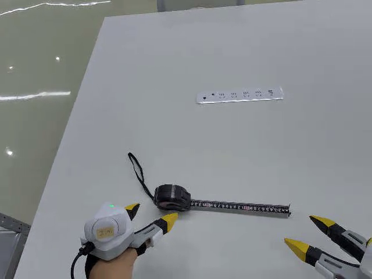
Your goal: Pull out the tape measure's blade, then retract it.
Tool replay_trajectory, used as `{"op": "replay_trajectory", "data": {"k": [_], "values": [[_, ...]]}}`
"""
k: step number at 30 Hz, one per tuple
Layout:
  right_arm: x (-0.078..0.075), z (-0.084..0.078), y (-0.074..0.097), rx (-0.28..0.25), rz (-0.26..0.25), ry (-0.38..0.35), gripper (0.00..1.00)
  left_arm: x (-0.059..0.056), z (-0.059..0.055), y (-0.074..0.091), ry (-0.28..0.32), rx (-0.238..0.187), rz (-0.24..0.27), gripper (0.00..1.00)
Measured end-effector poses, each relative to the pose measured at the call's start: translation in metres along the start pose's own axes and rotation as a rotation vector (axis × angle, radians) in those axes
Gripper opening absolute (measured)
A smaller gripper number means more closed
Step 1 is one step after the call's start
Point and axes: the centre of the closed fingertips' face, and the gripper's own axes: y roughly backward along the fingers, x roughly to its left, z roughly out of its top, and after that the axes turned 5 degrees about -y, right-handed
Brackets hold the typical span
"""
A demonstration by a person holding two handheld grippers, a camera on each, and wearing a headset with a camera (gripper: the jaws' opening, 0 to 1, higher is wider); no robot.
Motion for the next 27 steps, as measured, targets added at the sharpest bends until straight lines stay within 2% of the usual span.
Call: {"op": "replay_trajectory", "data": {"k": [7, 20, 27], "values": [[-0.002, 0.003, -0.005, 0.001, 0.006, 0.008, 0.52, -0.001, 0.000, -0.006, 0.017, 0.005, 0.009, 0.63], [-0.009, 0.004, -0.008, 0.003, 0.005, 0.008, 0.52, -0.013, 0.005, -0.020, 0.037, 0.006, 0.014, 0.65], [-0.013, 0.004, -0.009, 0.007, 0.005, 0.014, 0.52, -0.013, 0.005, -0.022, 0.047, 0.007, 0.030, 0.66]]}}
